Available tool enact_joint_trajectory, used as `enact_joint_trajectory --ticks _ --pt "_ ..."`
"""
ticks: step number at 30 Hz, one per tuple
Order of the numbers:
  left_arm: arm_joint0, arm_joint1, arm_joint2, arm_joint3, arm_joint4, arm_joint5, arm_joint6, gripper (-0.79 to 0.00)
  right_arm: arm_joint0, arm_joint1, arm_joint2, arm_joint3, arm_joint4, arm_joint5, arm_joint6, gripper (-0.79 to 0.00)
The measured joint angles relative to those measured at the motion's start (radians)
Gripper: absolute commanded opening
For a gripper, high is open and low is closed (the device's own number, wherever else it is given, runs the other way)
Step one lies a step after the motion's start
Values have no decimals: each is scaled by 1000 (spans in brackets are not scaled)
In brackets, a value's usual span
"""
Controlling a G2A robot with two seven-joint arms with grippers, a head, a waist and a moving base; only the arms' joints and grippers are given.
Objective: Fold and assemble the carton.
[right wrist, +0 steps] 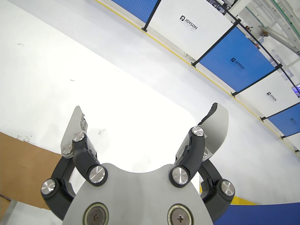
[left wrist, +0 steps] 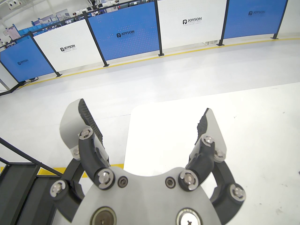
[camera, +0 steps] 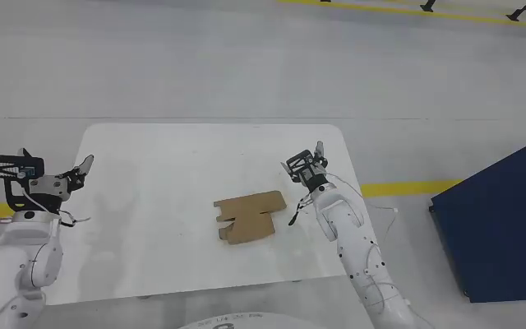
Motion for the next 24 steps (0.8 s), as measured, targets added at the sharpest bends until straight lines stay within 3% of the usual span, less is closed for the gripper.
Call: enact_joint_trajectory --ticks 13,16,19,24 --pt "0 0 0 0 0 0 0 0 -1 1 -1 3 9 -8 1 0" --pt "0 0 0 0 0 0 0 0 -8 14 11 28 3 -138 -67 0" --pt "0 0 0 0 0 0 0 0 -39 35 29 71 -146 -295 -213 0" --pt "0 0 0 0 0 0 0 0 -54 61 27 155 -317 -435 -454 0"
